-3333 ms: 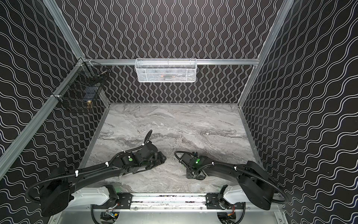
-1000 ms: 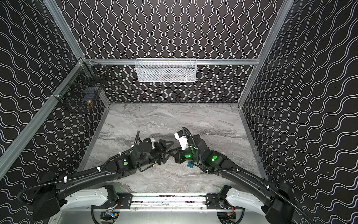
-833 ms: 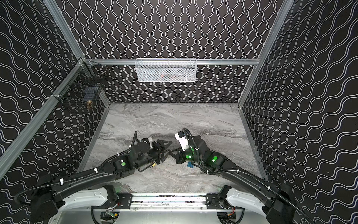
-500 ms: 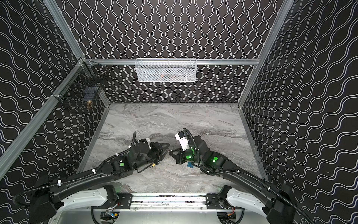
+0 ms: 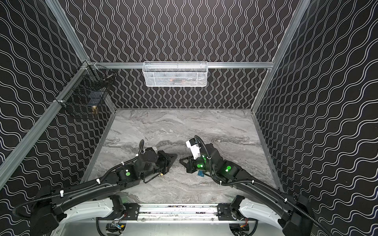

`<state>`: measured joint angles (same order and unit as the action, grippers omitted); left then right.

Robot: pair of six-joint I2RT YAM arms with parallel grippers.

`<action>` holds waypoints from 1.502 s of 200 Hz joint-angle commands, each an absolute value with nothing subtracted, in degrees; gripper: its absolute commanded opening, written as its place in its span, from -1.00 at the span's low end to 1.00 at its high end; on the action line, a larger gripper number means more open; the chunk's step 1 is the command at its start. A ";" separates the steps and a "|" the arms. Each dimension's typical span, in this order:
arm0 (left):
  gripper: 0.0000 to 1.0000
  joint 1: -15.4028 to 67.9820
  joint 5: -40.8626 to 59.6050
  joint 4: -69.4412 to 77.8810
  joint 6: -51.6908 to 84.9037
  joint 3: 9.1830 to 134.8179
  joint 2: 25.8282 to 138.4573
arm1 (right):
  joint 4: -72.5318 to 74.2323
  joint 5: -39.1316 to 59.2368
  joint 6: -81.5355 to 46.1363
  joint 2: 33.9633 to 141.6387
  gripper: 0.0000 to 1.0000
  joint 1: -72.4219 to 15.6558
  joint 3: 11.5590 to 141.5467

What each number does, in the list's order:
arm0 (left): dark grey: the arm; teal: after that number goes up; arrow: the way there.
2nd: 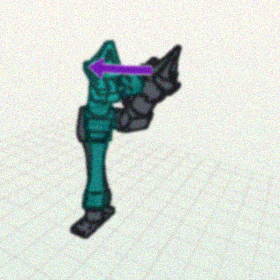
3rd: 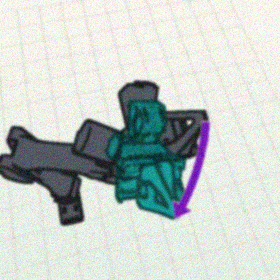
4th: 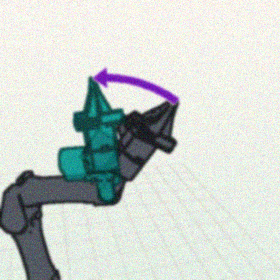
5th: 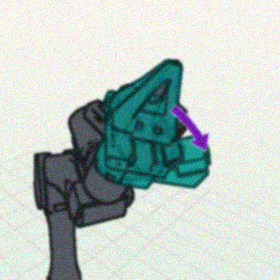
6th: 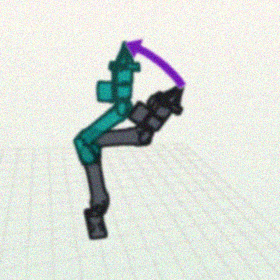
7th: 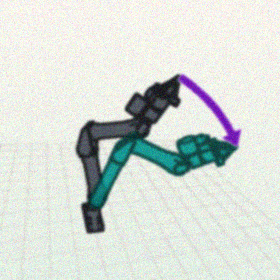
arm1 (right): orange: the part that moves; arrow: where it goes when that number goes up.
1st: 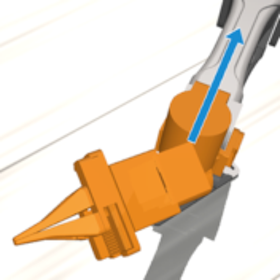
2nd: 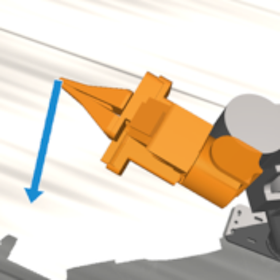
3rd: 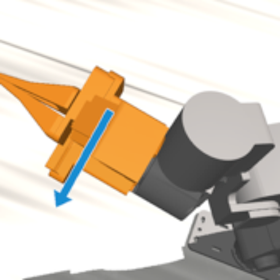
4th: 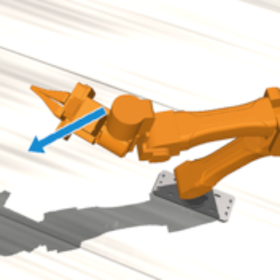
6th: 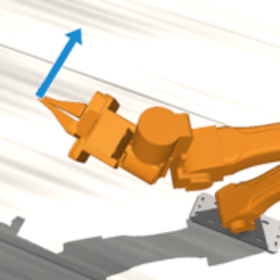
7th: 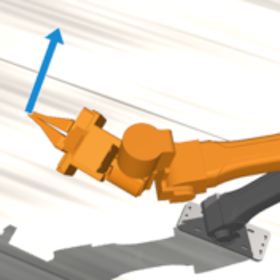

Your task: Unlock with the key

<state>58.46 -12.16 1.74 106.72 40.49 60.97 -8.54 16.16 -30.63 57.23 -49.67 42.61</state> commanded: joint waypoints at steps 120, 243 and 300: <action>-1.00 54.51 -8.15 13.58 66.46 46.75 62.09 | -11.12 41.36 -33.37 55.35 0.21 -38.38 51.67; -1.00 54.58 3.02 24.73 52.83 51.59 67.04 | 0.62 57.48 -38.47 58.86 -0.03 -25.36 51.39; -1.00 54.50 5.14 26.41 52.38 52.30 68.10 | 6.71 59.18 -41.94 59.66 -0.30 -25.36 49.71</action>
